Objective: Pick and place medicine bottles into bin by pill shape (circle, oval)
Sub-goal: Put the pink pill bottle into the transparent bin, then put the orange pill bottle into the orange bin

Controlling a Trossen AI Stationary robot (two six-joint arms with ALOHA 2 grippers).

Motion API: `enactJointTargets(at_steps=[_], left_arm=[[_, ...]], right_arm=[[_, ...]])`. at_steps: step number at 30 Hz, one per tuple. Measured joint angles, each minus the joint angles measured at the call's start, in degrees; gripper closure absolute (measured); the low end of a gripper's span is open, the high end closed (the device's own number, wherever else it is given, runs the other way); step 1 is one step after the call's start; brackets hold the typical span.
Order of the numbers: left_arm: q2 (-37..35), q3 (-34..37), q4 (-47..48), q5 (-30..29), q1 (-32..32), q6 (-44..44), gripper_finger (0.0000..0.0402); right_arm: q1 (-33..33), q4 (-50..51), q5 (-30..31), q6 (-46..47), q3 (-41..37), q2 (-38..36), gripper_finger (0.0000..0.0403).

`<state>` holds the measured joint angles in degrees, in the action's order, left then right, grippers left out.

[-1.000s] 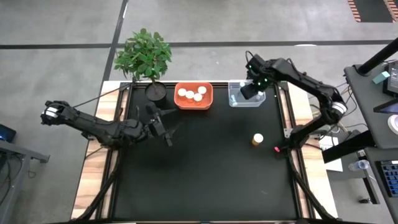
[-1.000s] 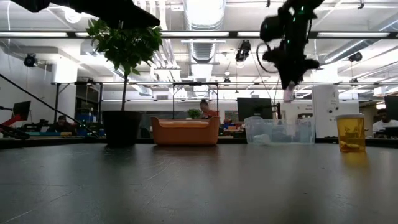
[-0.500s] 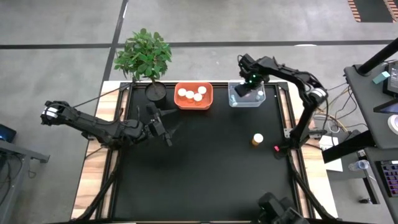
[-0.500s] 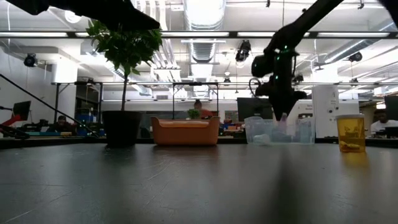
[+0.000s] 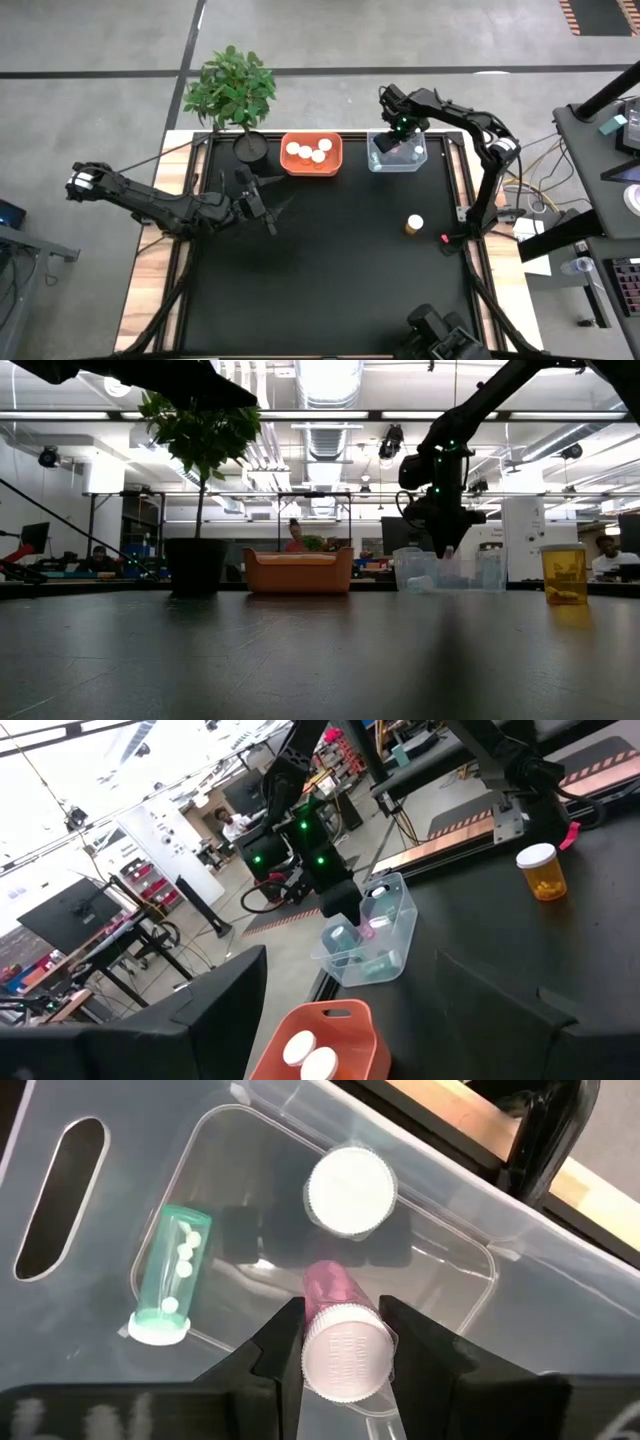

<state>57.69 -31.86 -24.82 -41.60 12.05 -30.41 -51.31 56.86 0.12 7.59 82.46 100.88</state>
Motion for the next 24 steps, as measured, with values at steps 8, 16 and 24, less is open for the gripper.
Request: enactJointTargets(at_steps=[8,16,24], left_arm=[[-0.04,0.00,0.00,-0.29,0.00,0.00,0.0132],[-0.07,0.00,0.02,-0.31,0.00,0.00,0.0132],[-0.07,0.00,0.04,-0.30,0.00,0.00,0.0132]], right_arm=[[0.04,-0.26,0.00,0.31,-0.02,0.33,0.0273],[0.04,-0.41,-0.02,0.96,-0.04,0.14,0.0215],[0.32,2.22,-0.05,3.12,0.61,-3.27,0.0202]])
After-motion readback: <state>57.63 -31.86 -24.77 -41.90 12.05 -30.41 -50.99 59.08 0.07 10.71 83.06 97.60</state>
